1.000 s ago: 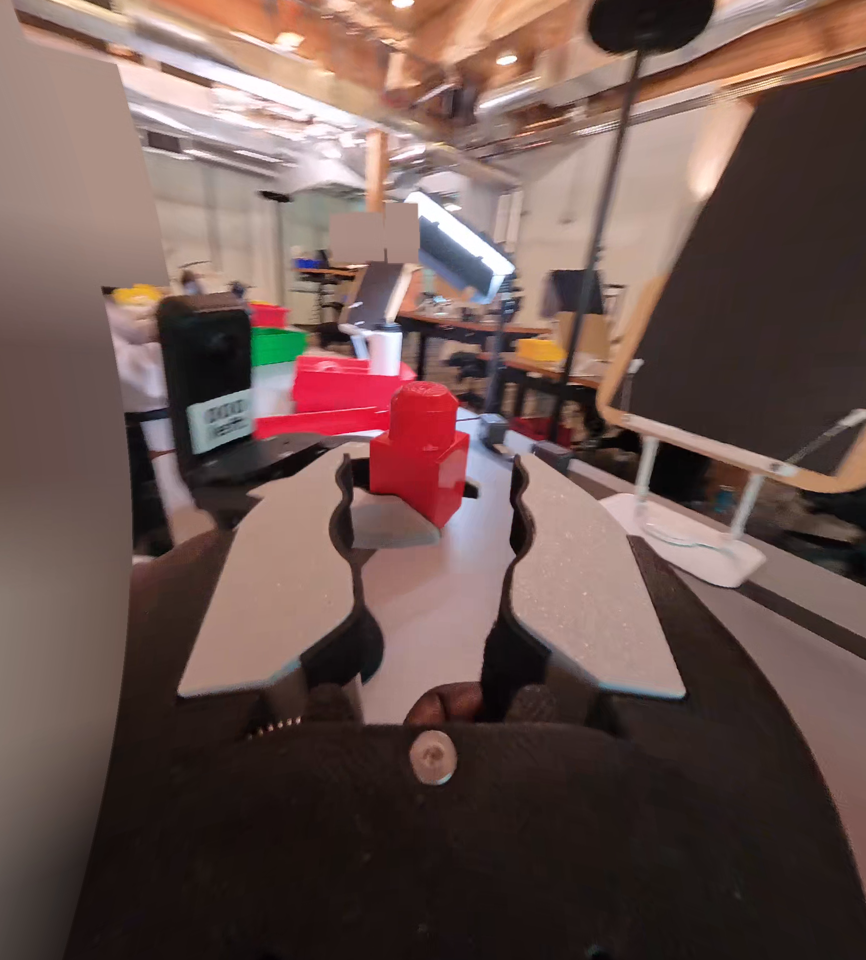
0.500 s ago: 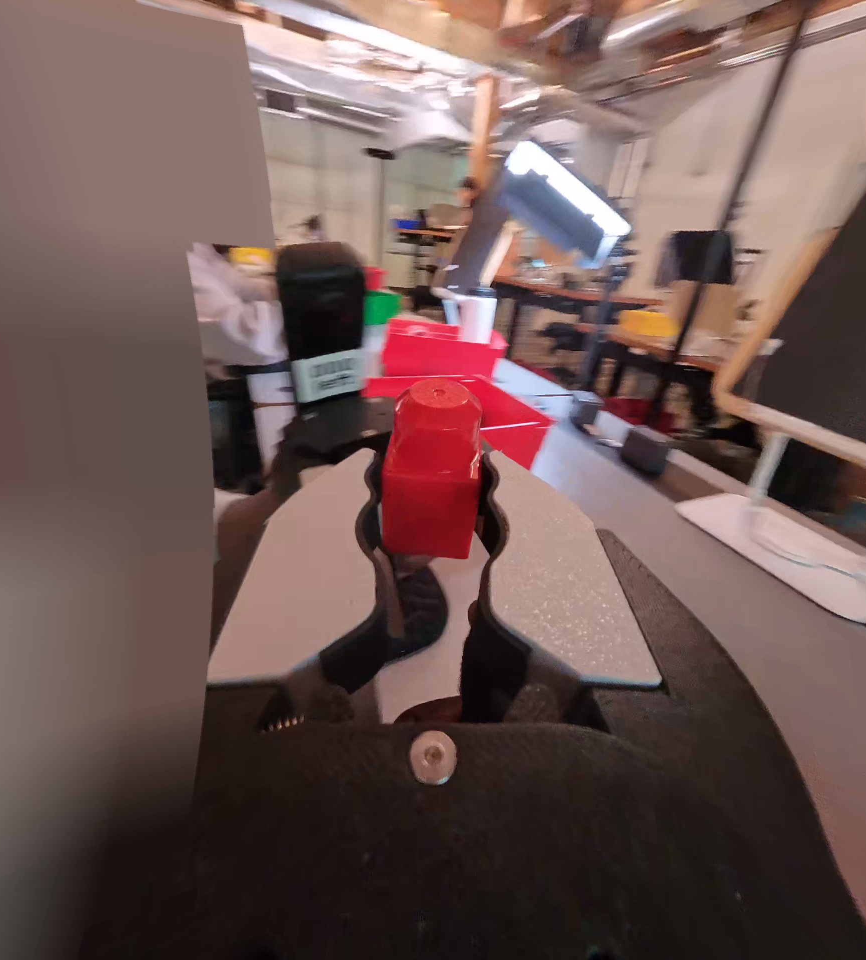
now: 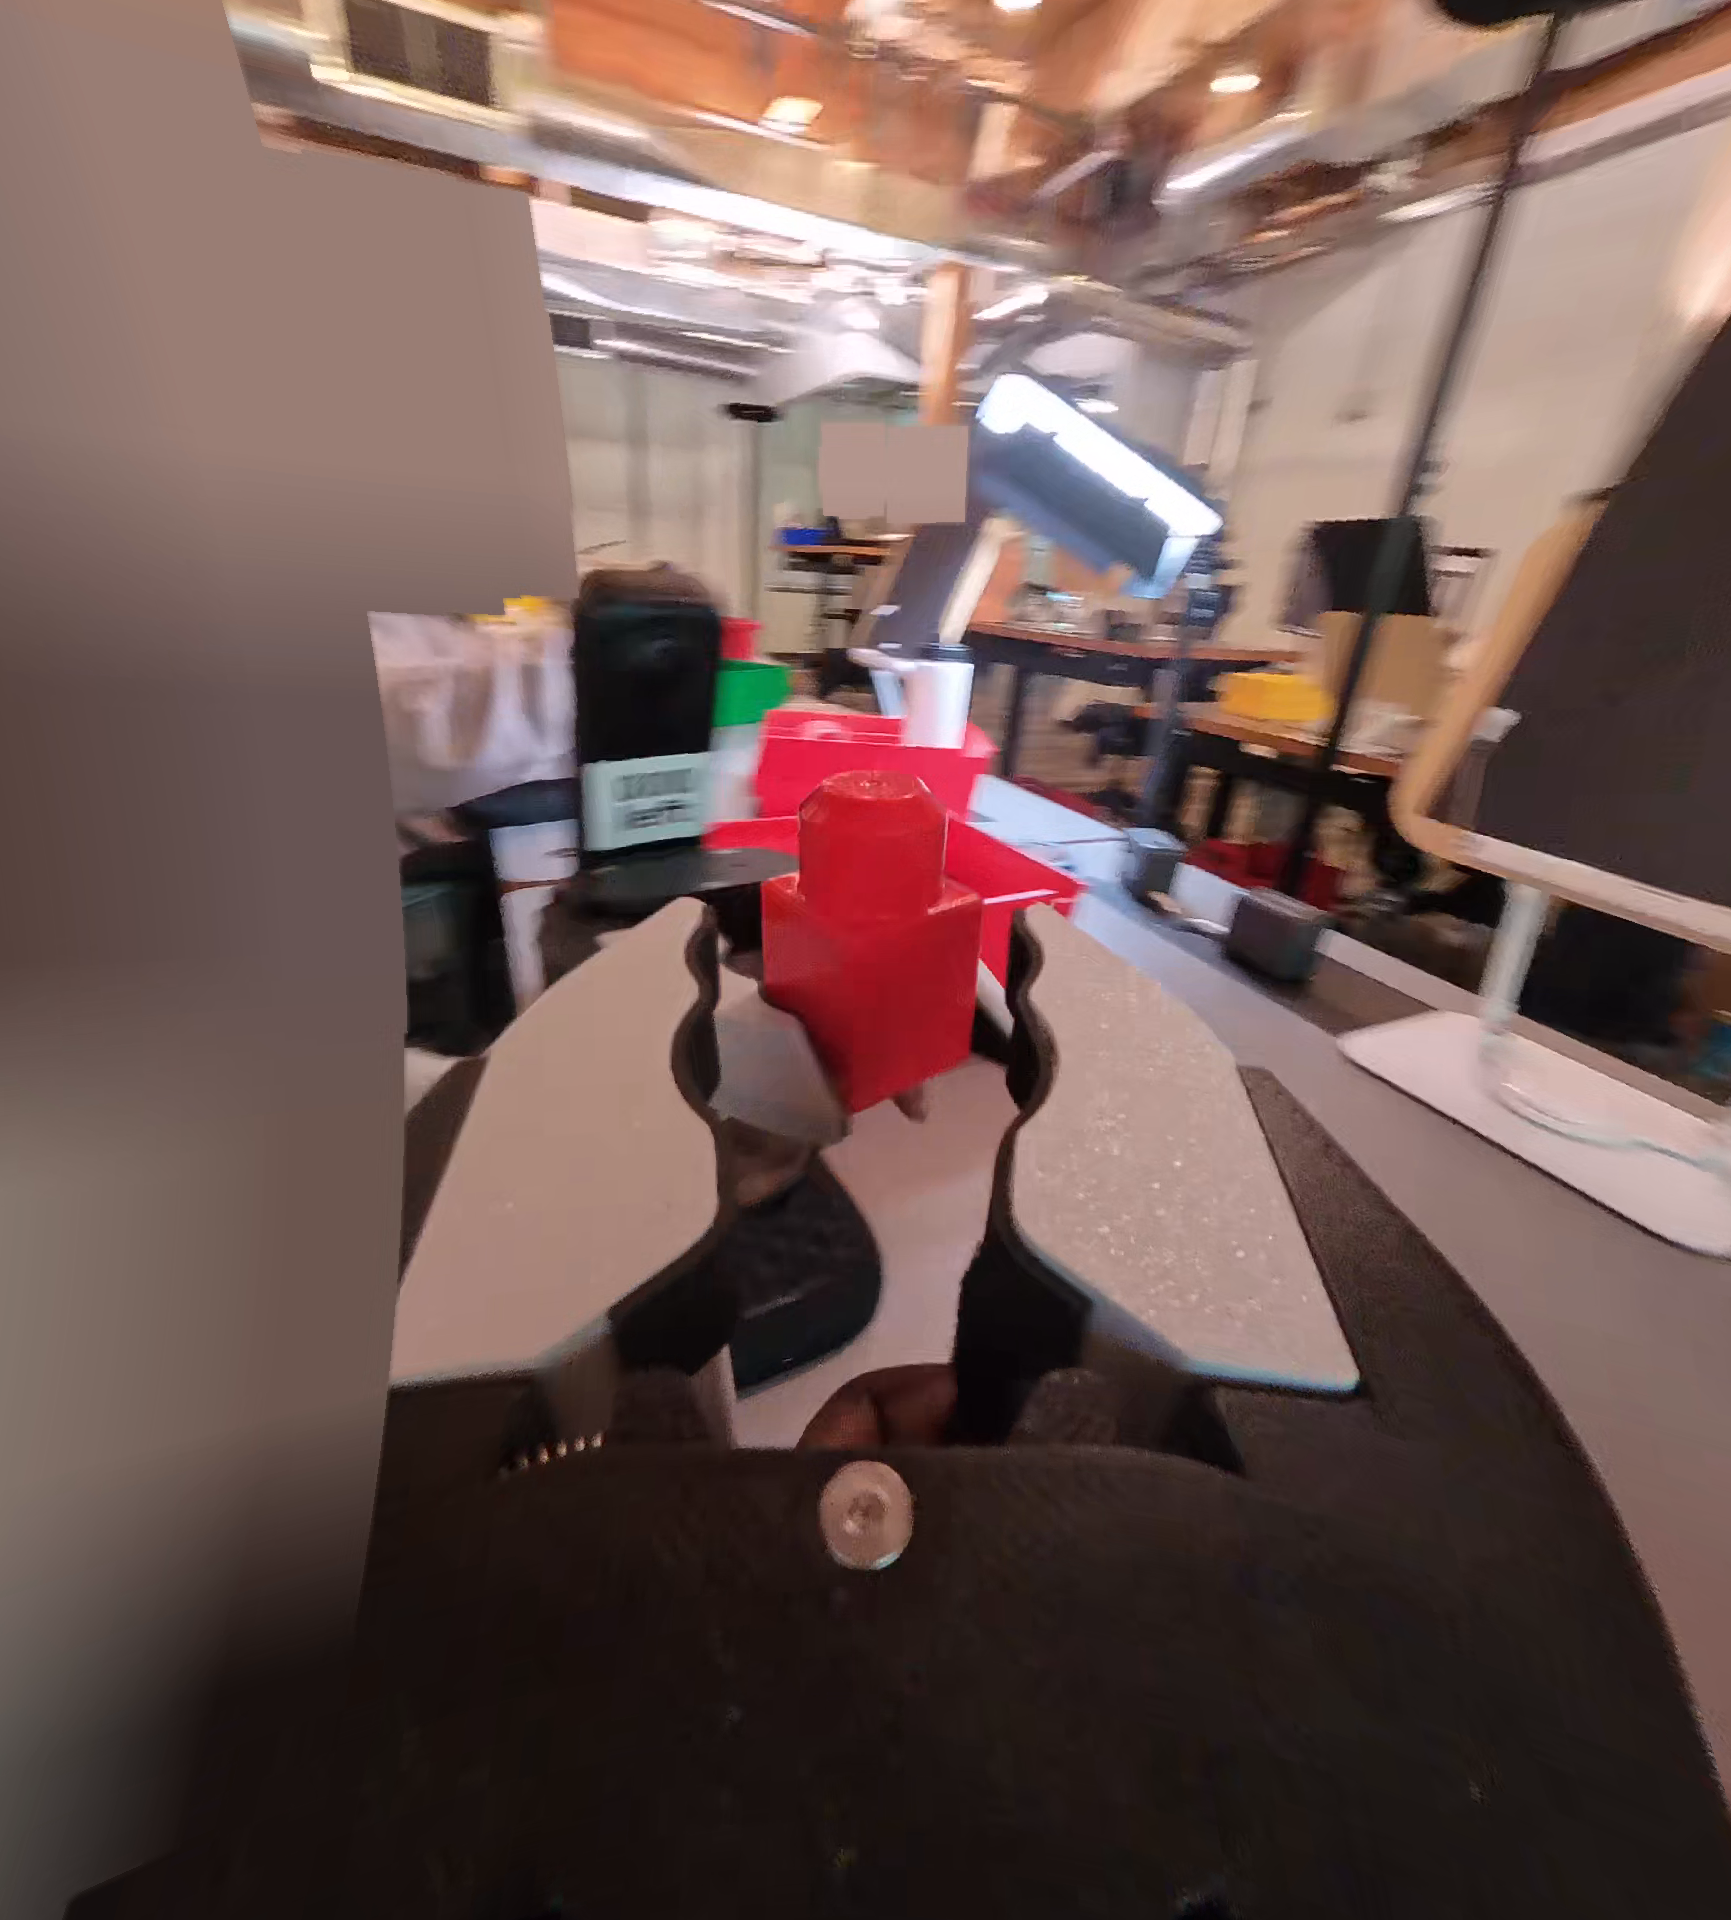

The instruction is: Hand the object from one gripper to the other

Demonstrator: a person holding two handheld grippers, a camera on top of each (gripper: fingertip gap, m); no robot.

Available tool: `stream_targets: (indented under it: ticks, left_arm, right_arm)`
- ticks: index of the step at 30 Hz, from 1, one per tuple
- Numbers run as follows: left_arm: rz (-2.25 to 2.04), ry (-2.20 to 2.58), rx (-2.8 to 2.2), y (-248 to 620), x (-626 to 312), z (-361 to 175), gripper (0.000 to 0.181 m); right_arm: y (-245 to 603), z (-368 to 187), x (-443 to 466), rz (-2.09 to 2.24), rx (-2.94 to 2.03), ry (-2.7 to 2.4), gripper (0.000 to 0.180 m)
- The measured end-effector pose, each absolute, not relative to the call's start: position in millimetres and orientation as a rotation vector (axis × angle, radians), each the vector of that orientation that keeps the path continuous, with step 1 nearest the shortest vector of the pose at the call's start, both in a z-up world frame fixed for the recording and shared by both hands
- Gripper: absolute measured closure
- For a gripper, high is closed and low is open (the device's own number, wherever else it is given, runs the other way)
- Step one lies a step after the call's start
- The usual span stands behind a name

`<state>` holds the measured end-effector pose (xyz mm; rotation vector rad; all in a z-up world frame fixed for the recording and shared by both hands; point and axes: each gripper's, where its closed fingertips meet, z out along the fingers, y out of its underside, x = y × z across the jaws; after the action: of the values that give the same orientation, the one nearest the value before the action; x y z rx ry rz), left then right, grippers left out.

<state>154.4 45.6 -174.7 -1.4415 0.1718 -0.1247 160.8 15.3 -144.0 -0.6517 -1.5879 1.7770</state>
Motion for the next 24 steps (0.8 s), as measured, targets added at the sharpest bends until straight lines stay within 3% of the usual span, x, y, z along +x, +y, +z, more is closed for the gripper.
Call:
stream_targets:
  ticks: [1,7,9,11,14,17,21,24]
  left_arm:
    - [0.003,0.102,-1.436,48,140,-174,0.140]
    - [0.377,0.040,-1.439,53,124,-181,0.140]
    - [0.392,0.061,-1.439,55,128,-183,0.140]
    - [0.372,0.118,-1.465,57,132,-186,0.140]
    - [0.018,0.253,-1.572,55,158,-196,0.121]
    - [-0.450,0.390,-1.605,36,190,-200,0.114]
    - [-0.650,0.471,-1.565,22,205,-198,0.121]
    - [-0.613,0.484,-1.570,24,207,-201,0.136]
  right_arm:
    - [19,-144,155,1.733,-0.701,-1.549,0.123]
    - [16,-157,135,1.512,-0.797,-1.455,0.122]
    - [18,-157,134,1.495,-0.797,-1.418,0.144]
    - [19,-157,136,1.488,-0.781,-1.452,0.144]
    - [13,-155,148,1.578,-0.704,-1.571,0.144]
    - [3,-159,166,1.739,-0.621,-1.745,0.144]
    - [-3,-165,179,1.858,-0.530,-1.872,0.144]
    - [-7,-167,184,1.900,-0.505,-1.911,0.142]
